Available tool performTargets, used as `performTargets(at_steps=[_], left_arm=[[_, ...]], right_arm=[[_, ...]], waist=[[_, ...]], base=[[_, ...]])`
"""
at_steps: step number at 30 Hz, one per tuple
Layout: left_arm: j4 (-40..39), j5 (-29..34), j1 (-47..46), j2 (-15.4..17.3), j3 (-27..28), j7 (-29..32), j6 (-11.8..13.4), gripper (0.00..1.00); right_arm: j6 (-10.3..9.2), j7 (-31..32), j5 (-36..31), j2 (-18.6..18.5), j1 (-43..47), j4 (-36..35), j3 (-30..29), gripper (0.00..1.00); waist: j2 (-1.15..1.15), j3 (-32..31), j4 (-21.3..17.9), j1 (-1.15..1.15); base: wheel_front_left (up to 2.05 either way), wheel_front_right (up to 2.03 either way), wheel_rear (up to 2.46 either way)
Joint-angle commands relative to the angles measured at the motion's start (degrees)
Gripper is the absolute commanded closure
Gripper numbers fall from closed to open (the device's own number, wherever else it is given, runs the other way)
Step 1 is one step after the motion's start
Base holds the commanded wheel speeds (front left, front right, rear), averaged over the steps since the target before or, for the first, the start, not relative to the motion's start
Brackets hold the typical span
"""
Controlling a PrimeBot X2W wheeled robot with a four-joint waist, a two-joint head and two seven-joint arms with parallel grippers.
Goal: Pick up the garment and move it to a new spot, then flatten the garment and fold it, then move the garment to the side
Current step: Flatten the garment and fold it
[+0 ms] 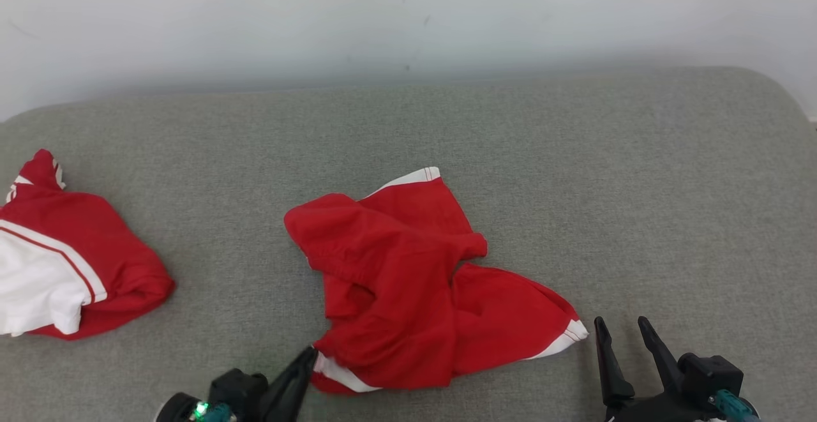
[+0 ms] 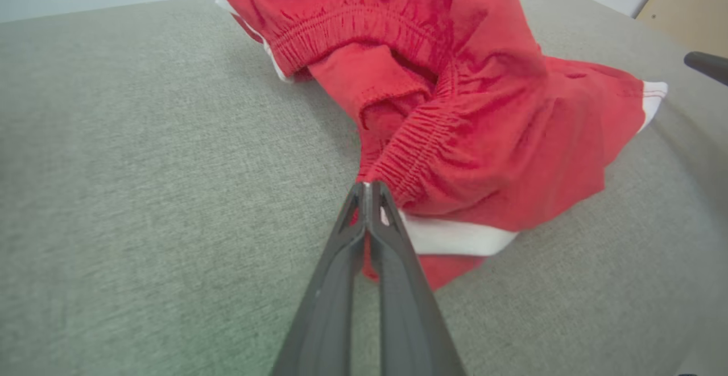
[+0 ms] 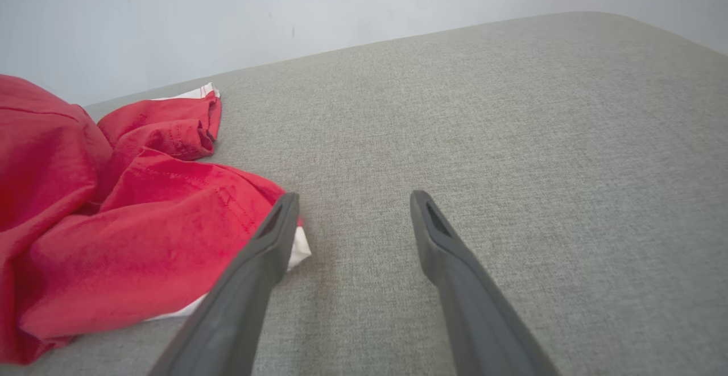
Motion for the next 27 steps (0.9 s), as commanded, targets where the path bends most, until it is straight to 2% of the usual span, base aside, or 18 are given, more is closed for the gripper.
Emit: performTargets(at_steps=[1, 6, 10, 11, 12, 13, 19, 27], left_arm=[[-0.9, -0.7, 0.6, 0.1, 1.0, -0.5, 0.6, 1.00], [-5.9, -1.2, 4.8, -0.3, 5.8, -0.9, 3.2, 1.00], [-6.7, -0.6, 8.7, -1.2, 7.6, -0.8, 3.0, 1.00], [-6.7, -0.5, 9.0, -1.5, 7.9, -0.8, 2.9, 0.92], [-6.8, -0.1, 9.3, -1.6, 8.3, -0.8, 3.0, 0.42], [-6.8, 0.2, 9.8, -1.9, 8.8, -0.8, 3.1, 0.00], [-9.7, 2.3, 11.9, -3.0, 12.5, -0.9, 2.4, 0.00], [-9.4, 4.1, 13.5, -1.1, 12.3, -0.9, 0.7, 0.00]], right_arm=[[-0.13, 0.0, -0.2, 0.2, 0.6, -0.2, -0.1, 0.00], [-0.13, 0.0, -0.3, 0.4, 1.0, -0.5, -0.5, 0.00], [-0.13, 0.0, -0.1, 0.5, 1.3, -0.3, -0.4, 0.00], [-0.13, 0.0, -0.1, 0.5, 1.3, -0.2, -0.3, 0.00], [-0.13, 0.0, 0.0, 0.5, 1.2, -0.1, -0.2, 0.00], [-0.13, 0.0, 0.0, 0.4, 1.2, -0.1, -0.1, 0.00], [-0.14, 0.0, 0.6, -0.4, 1.7, 0.1, 0.0, 0.00], [-0.13, 0.0, 0.4, -1.4, 3.0, -0.2, 1.4, 0.00]], waist=[[0.00, -0.1, 0.5, 0.00], [0.00, -0.3, 1.5, 0.00], [0.00, -0.4, 1.9, 0.00], [0.00, -0.5, 2.0, 0.00], [0.00, -0.6, 2.0, 0.00], [0.00, -0.7, 2.0, 0.00], [0.00, -1.5, 2.1, 0.00], [0.00, -2.6, 1.8, 0.00]], base=[[0.00, 0.00, 0.00], [0.00, 0.00, 0.00], [0.00, 0.00, 0.00], [0.00, 0.00, 0.00], [0.00, 0.00, 0.00], [0.00, 0.00, 0.00], [0.00, 0.00, 0.00], [0.00, 0.00, 0.00]])
